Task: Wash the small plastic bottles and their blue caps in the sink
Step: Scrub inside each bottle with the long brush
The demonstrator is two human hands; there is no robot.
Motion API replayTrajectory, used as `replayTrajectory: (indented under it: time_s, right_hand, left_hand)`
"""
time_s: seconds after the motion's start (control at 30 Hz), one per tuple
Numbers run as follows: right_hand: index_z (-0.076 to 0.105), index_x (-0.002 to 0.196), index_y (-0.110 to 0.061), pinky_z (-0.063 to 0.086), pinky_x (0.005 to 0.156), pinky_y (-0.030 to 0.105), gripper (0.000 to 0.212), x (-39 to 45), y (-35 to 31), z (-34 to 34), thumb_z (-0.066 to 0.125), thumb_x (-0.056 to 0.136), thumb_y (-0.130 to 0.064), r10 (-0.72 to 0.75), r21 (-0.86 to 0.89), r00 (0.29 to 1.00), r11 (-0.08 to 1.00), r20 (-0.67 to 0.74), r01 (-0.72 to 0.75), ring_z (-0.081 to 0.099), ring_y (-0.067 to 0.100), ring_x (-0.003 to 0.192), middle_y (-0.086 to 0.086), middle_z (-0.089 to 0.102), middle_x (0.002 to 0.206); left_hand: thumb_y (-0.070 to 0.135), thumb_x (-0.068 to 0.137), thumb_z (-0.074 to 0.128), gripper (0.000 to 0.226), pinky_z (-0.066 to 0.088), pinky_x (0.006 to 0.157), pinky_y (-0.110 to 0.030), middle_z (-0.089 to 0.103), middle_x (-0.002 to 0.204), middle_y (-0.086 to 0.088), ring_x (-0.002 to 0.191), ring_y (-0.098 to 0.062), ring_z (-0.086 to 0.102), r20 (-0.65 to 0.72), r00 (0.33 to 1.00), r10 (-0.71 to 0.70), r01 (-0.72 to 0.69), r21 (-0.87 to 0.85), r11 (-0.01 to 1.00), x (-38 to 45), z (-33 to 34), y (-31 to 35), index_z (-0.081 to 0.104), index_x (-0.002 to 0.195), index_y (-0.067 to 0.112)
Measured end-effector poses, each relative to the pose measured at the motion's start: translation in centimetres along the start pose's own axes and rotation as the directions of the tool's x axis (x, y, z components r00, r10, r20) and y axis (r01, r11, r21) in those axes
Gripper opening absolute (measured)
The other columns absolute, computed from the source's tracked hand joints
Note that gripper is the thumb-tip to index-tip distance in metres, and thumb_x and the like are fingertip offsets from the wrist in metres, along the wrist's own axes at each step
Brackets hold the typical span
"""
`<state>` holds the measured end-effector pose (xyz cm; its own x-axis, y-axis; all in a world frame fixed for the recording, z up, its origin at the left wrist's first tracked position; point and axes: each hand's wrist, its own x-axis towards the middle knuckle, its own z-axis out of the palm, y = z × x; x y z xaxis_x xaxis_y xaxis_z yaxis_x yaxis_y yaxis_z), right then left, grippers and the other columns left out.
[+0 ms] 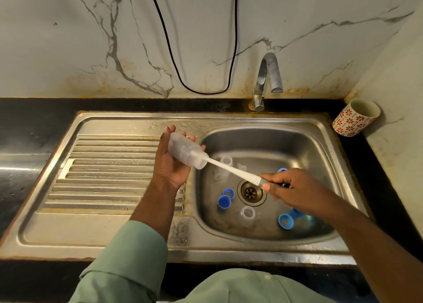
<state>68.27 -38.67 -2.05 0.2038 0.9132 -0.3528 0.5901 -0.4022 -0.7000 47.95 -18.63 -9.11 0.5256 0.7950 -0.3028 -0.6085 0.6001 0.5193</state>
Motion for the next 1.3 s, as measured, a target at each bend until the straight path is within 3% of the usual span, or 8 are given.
replayTrajectory:
  time_s: [0.13,0.23,0.37,0.7,0.83,0.97,1.07,1.3]
  right_hand:
    - [0.071,0.086,-0.034,0.042,0.047,0.017,0.020,-0.2,-0.5,0.2,0.059,0.096,-0.022,0.006,0.084,0.998,0.996,0.064,-0.011,0.049,0.002,0.044,-0.011,0.071,0.072]
    - [0.073,0.103,-0.027,0.039,0.047,0.017,0.017,-0.2,-0.2,0.5,0.058,0.096,-0.022,-0.001,0.006,1.000,1.000,0.016,0.001,0.045,0.000,0.044,-0.010,0.063,0.059]
    - [0.068,0.113,-0.032,0.041,0.046,0.019,0.024,-0.3,-0.2,0.8,0.058,0.096,-0.017,0.019,0.241,0.998,0.970,0.063,-0.033,0.049,0.005,0.047,-0.005,0.064,0.063]
    - [0.072,0.110,-0.009,0.038,0.046,0.015,0.022,-0.7,0.2,1.3,0.058,0.096,-0.020,0.071,0.097,0.997,0.993,0.017,-0.073,0.043,0.001,0.045,-0.005,0.057,0.063]
    - [0.070,0.112,-0.028,0.040,0.045,0.021,0.021,-1.0,-0.2,1.1,0.058,0.097,-0.021,0.073,0.248,0.991,0.964,0.116,-0.100,0.047,0.006,0.047,-0.002,0.060,0.064]
    - [0.072,0.109,-0.022,0.040,0.046,0.028,0.020,-0.9,-0.3,0.9,0.056,0.098,-0.026,0.083,0.229,0.989,0.967,0.123,-0.110,0.046,0.011,0.047,0.001,0.059,0.063]
    - [0.070,0.109,-0.032,0.039,0.045,0.027,0.020,-0.8,-0.2,0.2,0.055,0.098,-0.024,0.072,0.378,0.980,0.915,0.188,-0.139,0.046,0.014,0.051,0.005,0.063,0.069]
    - [0.068,0.109,-0.004,0.034,0.039,0.022,0.030,-0.9,0.7,1.6,0.054,0.098,-0.028,0.138,0.545,0.940,0.784,0.312,-0.297,0.044,0.012,0.047,0.009,0.062,0.071]
  left_hand:
    - [0.041,0.069,0.084,0.023,0.056,0.084,-0.048,0.067,0.075,-0.003,0.085,-0.019,0.061,-0.087,0.996,0.017,-0.017,-0.004,1.000,-0.1,0.0,-0.1,0.079,0.069,0.019]
    - [0.041,0.080,0.077,0.030,0.057,0.078,-0.045,0.058,0.081,-0.005,0.079,-0.021,0.060,-0.137,0.989,0.052,-0.044,0.061,0.997,0.6,-0.5,0.1,0.069,0.094,0.014]
    - [0.044,0.095,0.057,0.039,0.057,0.060,-0.035,0.059,0.066,-0.005,0.060,-0.019,0.062,-0.144,0.987,0.069,-0.055,0.099,0.994,0.9,-0.3,0.3,0.069,0.075,0.012]
    - [0.038,0.065,0.088,0.069,0.055,0.079,-0.049,0.056,0.102,-0.006,0.090,-0.024,0.059,-0.196,0.979,0.053,-0.034,0.102,0.994,2.2,-1.7,-0.5,0.057,0.122,0.014]
    - [0.042,0.076,0.075,0.035,0.053,0.066,-0.034,0.051,0.070,-0.003,0.065,-0.019,0.054,-0.111,0.992,0.067,-0.061,0.060,0.996,2.0,-2.0,-0.7,0.052,0.079,0.016]
    - [0.038,0.082,0.072,0.040,0.057,0.070,-0.037,0.054,0.086,-0.003,0.075,-0.019,0.059,-0.161,0.986,0.051,-0.034,0.104,0.994,2.1,-1.0,0.0,0.053,0.108,0.015]
    - [0.038,0.095,0.055,0.031,0.055,0.059,-0.031,0.053,0.066,-0.001,0.059,-0.016,0.056,-0.113,0.993,0.039,-0.035,0.037,0.999,1.3,-0.1,0.0,0.056,0.077,0.013]
    - [0.032,0.081,0.074,0.026,0.053,0.066,-0.034,0.052,0.072,-0.002,0.068,-0.017,0.055,-0.079,0.996,0.044,-0.038,0.075,0.996,2.0,-1.0,0.3,0.053,0.082,0.016]
